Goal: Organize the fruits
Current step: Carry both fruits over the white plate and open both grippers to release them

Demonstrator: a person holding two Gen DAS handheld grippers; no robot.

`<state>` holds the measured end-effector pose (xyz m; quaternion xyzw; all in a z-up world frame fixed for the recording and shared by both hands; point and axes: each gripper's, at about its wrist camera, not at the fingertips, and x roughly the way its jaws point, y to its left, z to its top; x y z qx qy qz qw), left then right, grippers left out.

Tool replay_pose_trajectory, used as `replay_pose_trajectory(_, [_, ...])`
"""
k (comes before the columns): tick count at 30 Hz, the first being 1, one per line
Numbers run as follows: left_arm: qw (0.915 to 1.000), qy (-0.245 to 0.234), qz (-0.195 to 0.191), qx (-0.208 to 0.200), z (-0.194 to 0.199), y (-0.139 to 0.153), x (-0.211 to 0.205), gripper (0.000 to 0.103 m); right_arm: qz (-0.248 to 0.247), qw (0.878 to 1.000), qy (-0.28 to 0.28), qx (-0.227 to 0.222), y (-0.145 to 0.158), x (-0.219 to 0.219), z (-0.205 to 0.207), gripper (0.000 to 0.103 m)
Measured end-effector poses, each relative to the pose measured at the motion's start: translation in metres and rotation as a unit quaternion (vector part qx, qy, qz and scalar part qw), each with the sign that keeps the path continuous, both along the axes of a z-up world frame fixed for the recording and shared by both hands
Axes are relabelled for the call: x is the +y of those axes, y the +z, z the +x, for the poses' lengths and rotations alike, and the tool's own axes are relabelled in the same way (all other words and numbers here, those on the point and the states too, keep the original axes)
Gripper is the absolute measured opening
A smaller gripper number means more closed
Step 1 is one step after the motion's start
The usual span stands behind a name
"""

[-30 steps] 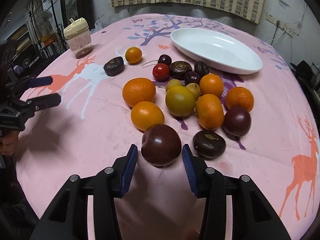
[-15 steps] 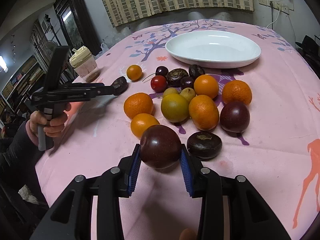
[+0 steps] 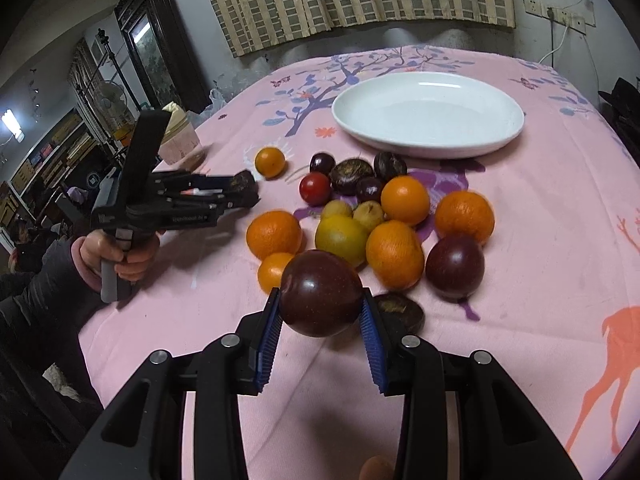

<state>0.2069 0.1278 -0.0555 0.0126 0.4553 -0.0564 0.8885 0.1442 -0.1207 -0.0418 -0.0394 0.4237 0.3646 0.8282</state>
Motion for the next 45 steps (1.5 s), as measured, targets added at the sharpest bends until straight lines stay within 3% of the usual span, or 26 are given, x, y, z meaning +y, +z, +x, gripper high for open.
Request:
replay_pose_trajectory(3, [0.9996, -0.001, -0.028, 0.006, 0.000, 0.005, 0.003, 0.043, 0.015, 1.000, -0.017, -0.014, 0.013, -0.003, 0.020, 0.039])
replay_pose_trajectory(8, [0.9979, -0.013, -0.051, -0.037, 0.012, 0.040, -0.007, 0.043, 0.045, 0.997, -0.061, -0.021, 0.030, -0.003, 0.081, 0.039])
replay_pose_trajectory(13, [0.9948, -0.029, -0.080, -0.055, 0.072, 0.066, -0.038, 0.043, -0.006, 0.992, -0.115, -0.050, 0.019, 0.017, 0.154, 0.039])
replay_pose_trajectory(19, [0.9982, -0.019, -0.056, -0.014, 0.159, 0.050, -0.072, 0.043, -0.032, 0.990, -0.140, -0.011, -0.012, 0.021, 0.203, 0.039])
replay_pose_trajectory(24, [0.9988, -0.009, -0.041, 0.023, 0.191, 0.028, -0.081, 0.043, -0.046, 0.990, -0.132, -0.003, -0.022, 0.025, 0.210, 0.040])
replay_pose_trajectory(25, [0.9992, -0.006, -0.032, 0.022, 0.192, 0.026, -0.083, 0.052, -0.050, 0.990, -0.131, -0.007, -0.022, 0.025, 0.208, 0.041])
replay_pose_trajectory(26, [0.9996, -0.001, -0.021, 0.018, 0.191, 0.027, -0.084, 0.070, -0.053, 0.990, -0.129, -0.013, -0.021, 0.025, 0.206, 0.048])
replay_pose_trajectory(29, [0.9995, 0.015, -0.008, -0.024, 0.176, 0.039, -0.079, 0.084, -0.050, 0.989, -0.133, -0.041, -0.006, 0.020, 0.198, 0.065])
replay_pose_trajectory(31, [0.9990, 0.019, -0.016, -0.038, 0.161, 0.051, -0.072, 0.090, -0.031, 0.990, -0.128, -0.045, 0.007, 0.013, 0.189, 0.069])
replay_pose_trajectory(34, [0.9976, 0.022, -0.043, -0.050, 0.127, 0.068, -0.059, 0.095, 0.007, 0.992, -0.117, -0.040, 0.022, 0.000, 0.169, 0.075])
replay_pose_trajectory(37, [0.9959, 0.024, -0.060, -0.064, 0.086, 0.075, -0.048, 0.097, 0.014, 0.993, -0.109, -0.050, 0.025, -0.009, 0.145, 0.077])
replay_pose_trajectory(45, [0.9937, 0.002, -0.084, -0.074, 0.003, 0.050, -0.039, 0.097, -0.015, 0.995, -0.097, -0.009, -0.010, -0.026, 0.111, 0.077])
